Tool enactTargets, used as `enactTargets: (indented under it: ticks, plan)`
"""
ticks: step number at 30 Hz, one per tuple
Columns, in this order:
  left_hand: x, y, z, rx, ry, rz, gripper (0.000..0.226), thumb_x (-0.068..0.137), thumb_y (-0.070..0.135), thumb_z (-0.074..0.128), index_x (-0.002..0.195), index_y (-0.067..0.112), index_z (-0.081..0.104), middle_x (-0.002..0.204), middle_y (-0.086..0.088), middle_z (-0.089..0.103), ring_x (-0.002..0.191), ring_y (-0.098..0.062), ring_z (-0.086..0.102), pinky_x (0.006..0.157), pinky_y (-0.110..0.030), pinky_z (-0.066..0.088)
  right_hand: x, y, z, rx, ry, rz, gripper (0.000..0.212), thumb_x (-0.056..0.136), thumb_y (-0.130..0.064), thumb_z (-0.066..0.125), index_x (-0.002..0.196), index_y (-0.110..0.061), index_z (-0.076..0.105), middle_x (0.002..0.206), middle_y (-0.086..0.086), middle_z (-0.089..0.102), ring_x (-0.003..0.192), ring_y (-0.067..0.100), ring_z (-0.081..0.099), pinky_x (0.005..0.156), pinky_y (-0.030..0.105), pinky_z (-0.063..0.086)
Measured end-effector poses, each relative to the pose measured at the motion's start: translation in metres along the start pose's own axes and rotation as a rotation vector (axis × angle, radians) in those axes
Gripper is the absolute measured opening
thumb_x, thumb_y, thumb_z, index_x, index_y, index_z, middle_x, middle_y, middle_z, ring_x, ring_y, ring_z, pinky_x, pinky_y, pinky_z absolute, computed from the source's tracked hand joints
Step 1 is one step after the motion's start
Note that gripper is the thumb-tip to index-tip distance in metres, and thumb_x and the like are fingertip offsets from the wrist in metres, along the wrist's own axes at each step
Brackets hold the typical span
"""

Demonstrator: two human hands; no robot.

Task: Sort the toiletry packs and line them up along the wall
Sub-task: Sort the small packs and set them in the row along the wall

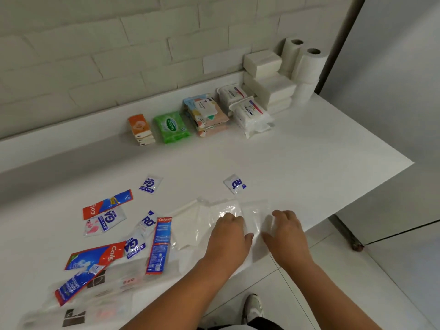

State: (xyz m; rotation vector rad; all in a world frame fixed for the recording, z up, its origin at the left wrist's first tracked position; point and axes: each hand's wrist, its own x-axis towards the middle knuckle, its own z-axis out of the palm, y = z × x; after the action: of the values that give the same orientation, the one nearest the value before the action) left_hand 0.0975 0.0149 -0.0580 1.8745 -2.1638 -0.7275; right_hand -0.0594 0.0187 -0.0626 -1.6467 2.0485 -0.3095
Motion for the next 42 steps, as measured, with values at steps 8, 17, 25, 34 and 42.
enactTargets:
  ticks: [8,17,25,34,42]
  plan:
    - [0.015,0.033,0.013,-0.087,0.009,-0.213,0.043,0.093,0.044,0.059,0.124,0.015,0.059,0.120,-0.006,0.055,0.115,-0.024,0.052,0.095,-0.031,0.046,0.023,0.005,-0.009,0.195,-0.075,-0.068,0.058,0.080,-0.017,0.077,0.131,-0.014,0.051,0.115,0.002,0.058,0.100,0.018,0.059,0.083,0.022,0.043]
    - [0.020,0.044,0.017,-0.322,0.133,-0.399,0.049,0.087,0.031,0.066,0.130,0.018,0.048,0.119,-0.004,0.052,0.108,-0.023,0.055,0.092,-0.033,0.048,0.048,0.011,-0.011,0.354,-0.091,-0.113,0.039,0.083,-0.004,0.065,0.120,-0.014,0.058,0.077,-0.010,0.065,0.070,0.005,0.061,0.062,0.010,0.039]
    - [0.014,0.033,0.003,-0.373,0.273,-0.382,0.016,0.094,0.030,0.063,0.083,0.020,0.058,0.067,0.010,0.053,0.063,-0.008,0.051,0.054,-0.016,0.034,0.056,-0.004,-0.015,0.813,-0.165,-0.048,0.039,0.085,-0.007,0.070,0.121,-0.016,0.056,0.086,0.004,0.070,0.082,0.020,0.068,0.078,0.038,0.057]
    - [0.001,-0.008,-0.033,-0.761,0.458,-0.387,0.005,0.090,0.028,0.072,0.090,0.023,0.072,0.074,0.006,0.070,0.067,-0.004,0.062,0.064,-0.023,0.051,0.060,-0.049,-0.010,0.823,-0.440,-0.221,0.008,0.091,-0.026,0.067,0.098,-0.024,0.071,0.088,-0.006,0.075,0.076,0.005,0.067,0.067,0.023,0.049]
    - [-0.006,-0.086,-0.087,-0.938,0.553,-0.440,0.004,0.091,0.018,0.071,0.094,0.020,0.074,0.082,0.002,0.077,0.081,-0.016,0.074,0.075,-0.030,0.060,0.069,-0.138,0.029,0.936,-0.384,-0.194,0.022,0.090,-0.023,0.069,0.074,-0.008,0.069,0.066,0.018,0.067,0.054,0.023,0.055,0.056,0.032,0.047]
